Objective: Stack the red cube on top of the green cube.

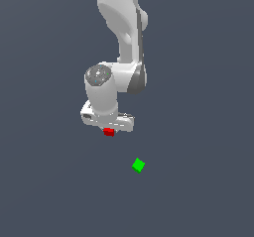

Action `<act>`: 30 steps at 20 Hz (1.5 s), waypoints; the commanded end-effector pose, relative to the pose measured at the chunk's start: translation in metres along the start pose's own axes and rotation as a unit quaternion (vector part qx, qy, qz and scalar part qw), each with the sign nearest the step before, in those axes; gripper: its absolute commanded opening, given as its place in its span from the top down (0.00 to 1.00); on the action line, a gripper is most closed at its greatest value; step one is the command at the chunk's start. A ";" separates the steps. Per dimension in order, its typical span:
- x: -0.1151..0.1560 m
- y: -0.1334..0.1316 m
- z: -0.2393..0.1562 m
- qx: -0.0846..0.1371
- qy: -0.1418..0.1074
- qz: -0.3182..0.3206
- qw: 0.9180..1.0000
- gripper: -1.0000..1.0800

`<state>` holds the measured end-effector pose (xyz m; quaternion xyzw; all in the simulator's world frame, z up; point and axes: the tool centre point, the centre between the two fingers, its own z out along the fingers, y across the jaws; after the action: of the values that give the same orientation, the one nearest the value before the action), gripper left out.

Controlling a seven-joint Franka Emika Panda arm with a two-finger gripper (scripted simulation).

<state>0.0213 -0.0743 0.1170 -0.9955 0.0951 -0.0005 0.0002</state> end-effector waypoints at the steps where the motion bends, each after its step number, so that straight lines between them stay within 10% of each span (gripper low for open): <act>1: 0.000 0.000 -0.003 0.000 0.000 0.000 1.000 1.00; 30: 0.074 -0.112 0.043 0.000 0.000 0.000 1.000 1.00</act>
<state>0.1089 0.0160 0.0765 -0.9955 0.0948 0.0002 0.0003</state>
